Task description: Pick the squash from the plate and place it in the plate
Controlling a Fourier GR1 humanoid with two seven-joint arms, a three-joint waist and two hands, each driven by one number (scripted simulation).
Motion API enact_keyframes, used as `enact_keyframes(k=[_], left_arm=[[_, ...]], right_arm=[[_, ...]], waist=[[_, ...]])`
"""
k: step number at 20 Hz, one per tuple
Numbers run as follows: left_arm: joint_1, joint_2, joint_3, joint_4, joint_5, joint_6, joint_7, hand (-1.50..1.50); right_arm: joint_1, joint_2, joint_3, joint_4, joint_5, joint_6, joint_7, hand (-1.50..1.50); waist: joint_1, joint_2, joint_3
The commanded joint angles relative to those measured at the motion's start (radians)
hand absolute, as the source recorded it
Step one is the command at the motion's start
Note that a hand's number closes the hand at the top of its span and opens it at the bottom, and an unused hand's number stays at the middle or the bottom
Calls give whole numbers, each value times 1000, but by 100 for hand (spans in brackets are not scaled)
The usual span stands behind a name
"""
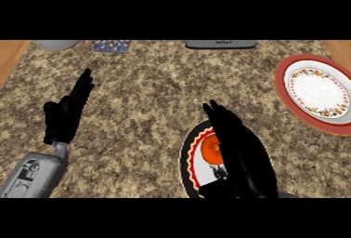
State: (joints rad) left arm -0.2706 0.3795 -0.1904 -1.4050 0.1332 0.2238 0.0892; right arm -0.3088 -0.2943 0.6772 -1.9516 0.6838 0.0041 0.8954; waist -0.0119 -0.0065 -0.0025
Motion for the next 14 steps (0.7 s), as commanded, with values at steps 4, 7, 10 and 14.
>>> enact_keyframes(k=[4, 7, 10, 14], left_arm=[[3, -37, -32, 0, -53, 18, 14, 0], [-22, -25, 13, 12, -28, -26, -5, 0], [5, -46, 6, 0, -58, -11, -10, 0], [34, -61, 17, -36, -66, -11, 1, 0]], right_arm=[[-109, 8, -106, -41, -164, 329, 252, -150], [-116, 68, -83, 26, -145, 324, 268, -150], [-89, 41, -127, 30, -169, 344, 219, -150], [-83, 31, -196, 56, -216, 381, 173, -150]], waist=[[11, 6, 1], [14, 6, 2], [13, 6, 2], [14, 5, 2]])
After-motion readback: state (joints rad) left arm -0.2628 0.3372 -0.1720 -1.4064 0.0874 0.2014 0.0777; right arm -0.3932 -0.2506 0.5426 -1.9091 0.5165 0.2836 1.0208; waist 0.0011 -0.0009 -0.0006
